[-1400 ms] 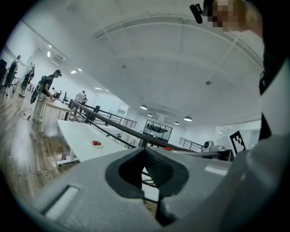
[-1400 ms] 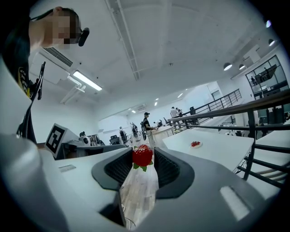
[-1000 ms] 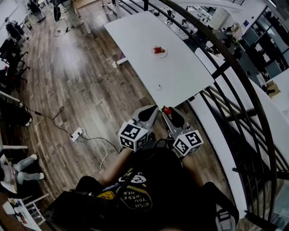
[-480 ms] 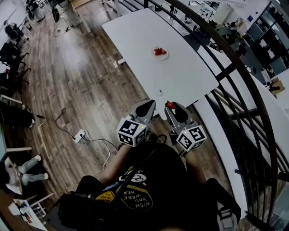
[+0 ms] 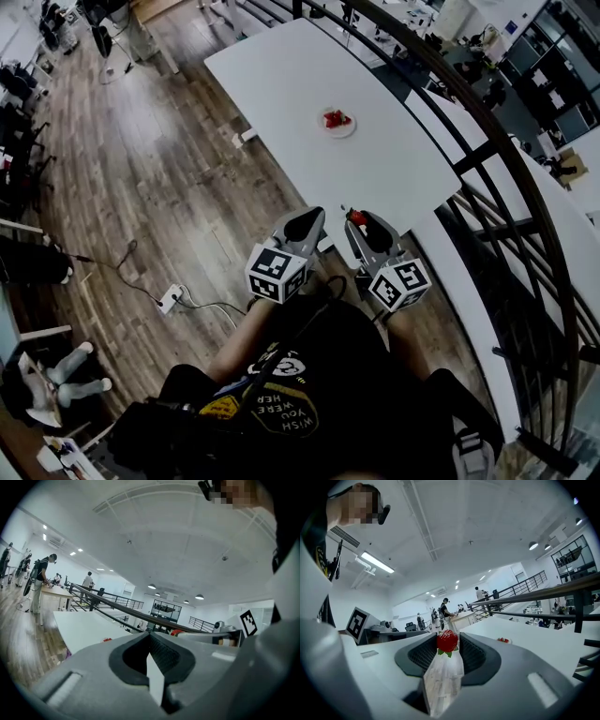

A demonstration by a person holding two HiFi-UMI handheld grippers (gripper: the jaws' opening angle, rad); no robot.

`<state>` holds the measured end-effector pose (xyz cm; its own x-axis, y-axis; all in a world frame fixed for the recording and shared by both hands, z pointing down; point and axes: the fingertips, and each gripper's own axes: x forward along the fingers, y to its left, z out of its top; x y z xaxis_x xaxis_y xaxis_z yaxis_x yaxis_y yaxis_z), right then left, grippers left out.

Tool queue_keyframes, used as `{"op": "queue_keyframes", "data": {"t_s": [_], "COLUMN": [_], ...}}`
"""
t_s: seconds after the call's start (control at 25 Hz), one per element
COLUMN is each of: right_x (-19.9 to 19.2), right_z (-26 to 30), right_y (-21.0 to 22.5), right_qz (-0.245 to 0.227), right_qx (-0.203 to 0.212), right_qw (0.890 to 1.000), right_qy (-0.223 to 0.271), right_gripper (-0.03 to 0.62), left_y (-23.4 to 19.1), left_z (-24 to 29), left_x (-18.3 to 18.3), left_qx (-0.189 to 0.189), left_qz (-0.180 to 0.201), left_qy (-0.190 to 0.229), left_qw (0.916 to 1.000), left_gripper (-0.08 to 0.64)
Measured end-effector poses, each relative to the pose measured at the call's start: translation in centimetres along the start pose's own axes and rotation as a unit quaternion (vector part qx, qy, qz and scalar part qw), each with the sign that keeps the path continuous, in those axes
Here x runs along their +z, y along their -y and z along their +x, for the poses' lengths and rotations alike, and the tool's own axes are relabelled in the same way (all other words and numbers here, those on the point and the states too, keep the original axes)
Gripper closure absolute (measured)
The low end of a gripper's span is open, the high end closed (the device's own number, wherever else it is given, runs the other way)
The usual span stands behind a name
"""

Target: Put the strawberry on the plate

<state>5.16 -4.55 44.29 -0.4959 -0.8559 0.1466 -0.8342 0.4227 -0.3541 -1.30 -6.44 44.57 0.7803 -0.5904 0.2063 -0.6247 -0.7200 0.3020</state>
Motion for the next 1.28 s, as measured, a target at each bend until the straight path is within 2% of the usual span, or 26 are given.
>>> {"op": "queue_keyframes", "data": {"t_s": [0.32,0.68,0.92,1.12,1.28], "right_x": [1.7,0.5,1.6,2.0,1.7], "right_z": [7.9,11.7,15.4,17.6,18.7], "right_y": [0.2,1.8,5.6,9.5,13.1], "right_qz": [-0.003,0.012,0.019,0.031,0.040], "right_qx": [-0.048,-0.084,-0.091,-0.100,-0.115], "right_qw": [0.999,0.996,0.996,0.994,0.992], "right_qy": [0.011,0.003,-0.007,-0.017,-0.028], "right_gripper": [0.440,0.440,0.440,0.440,0.440], "left_y": [-8.1,-11.7,-14.4,-16.4,-17.9], "left_z": [1.7,5.0,9.3,14.0,17.8], "left_x": [3.0,2.1,2.5,2.1,1.4], "left_qx": [-0.040,-0.083,-0.090,-0.087,-0.081], "left_qz": [0.000,-0.008,-0.007,-0.033,-0.019], "left_qy": [-0.014,-0.050,-0.070,-0.097,-0.114], "left_qw": [0.9991,0.9953,0.9935,0.9909,0.9900], "left_gripper": [0.558,0.558,0.558,0.558,0.558]}}
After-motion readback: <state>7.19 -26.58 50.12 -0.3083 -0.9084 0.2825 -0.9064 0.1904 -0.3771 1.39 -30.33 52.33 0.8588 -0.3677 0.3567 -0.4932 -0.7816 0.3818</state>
